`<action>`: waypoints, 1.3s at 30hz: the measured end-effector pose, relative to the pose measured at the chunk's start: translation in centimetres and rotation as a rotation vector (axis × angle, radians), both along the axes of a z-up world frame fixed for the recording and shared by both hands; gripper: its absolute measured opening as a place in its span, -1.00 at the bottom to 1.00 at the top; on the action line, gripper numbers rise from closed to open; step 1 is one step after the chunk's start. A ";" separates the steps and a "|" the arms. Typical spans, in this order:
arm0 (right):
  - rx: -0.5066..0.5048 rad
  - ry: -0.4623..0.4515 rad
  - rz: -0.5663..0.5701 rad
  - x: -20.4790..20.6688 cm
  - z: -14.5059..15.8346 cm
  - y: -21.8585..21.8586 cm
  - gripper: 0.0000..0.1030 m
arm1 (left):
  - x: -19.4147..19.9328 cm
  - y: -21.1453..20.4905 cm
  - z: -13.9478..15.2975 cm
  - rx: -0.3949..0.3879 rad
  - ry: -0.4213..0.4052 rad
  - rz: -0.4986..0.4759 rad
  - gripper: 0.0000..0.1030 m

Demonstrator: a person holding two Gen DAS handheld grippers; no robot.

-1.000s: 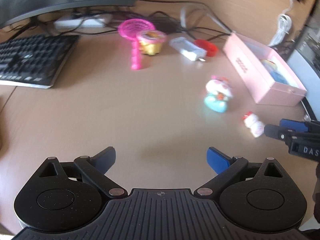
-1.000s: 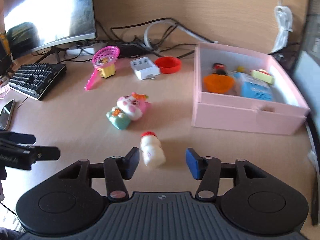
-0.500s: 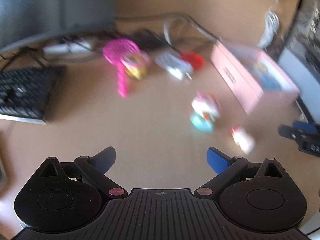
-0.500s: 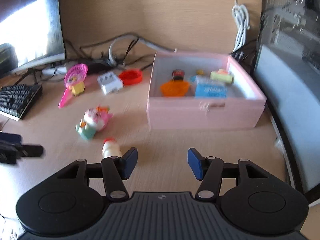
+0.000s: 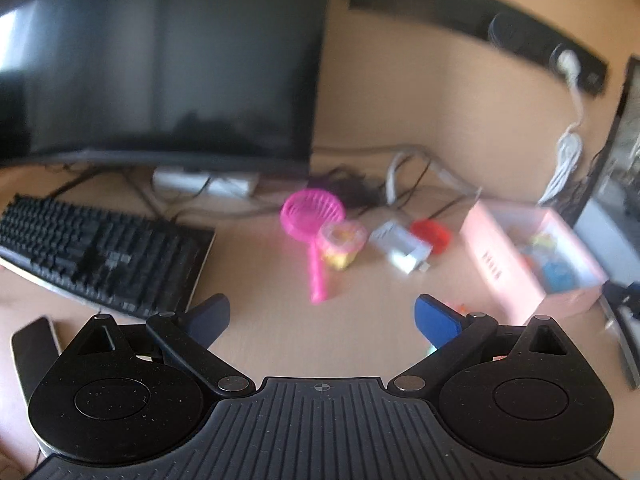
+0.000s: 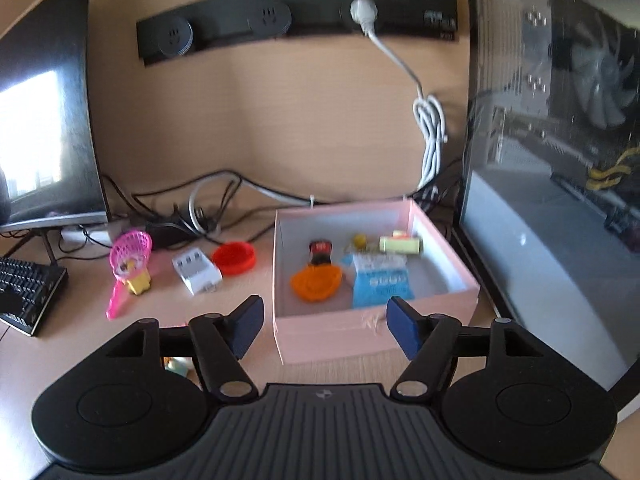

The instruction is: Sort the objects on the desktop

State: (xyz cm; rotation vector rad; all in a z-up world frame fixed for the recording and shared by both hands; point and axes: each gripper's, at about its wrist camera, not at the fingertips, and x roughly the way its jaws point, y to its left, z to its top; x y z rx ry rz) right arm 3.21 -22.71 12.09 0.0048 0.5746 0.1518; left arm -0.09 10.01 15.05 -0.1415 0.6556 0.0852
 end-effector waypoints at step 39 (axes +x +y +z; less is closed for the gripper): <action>0.016 0.059 0.183 2.4 -8.3 -3.9 0.60 | 4.3 -12.6 -7.5 0.047 0.192 -0.128 1.00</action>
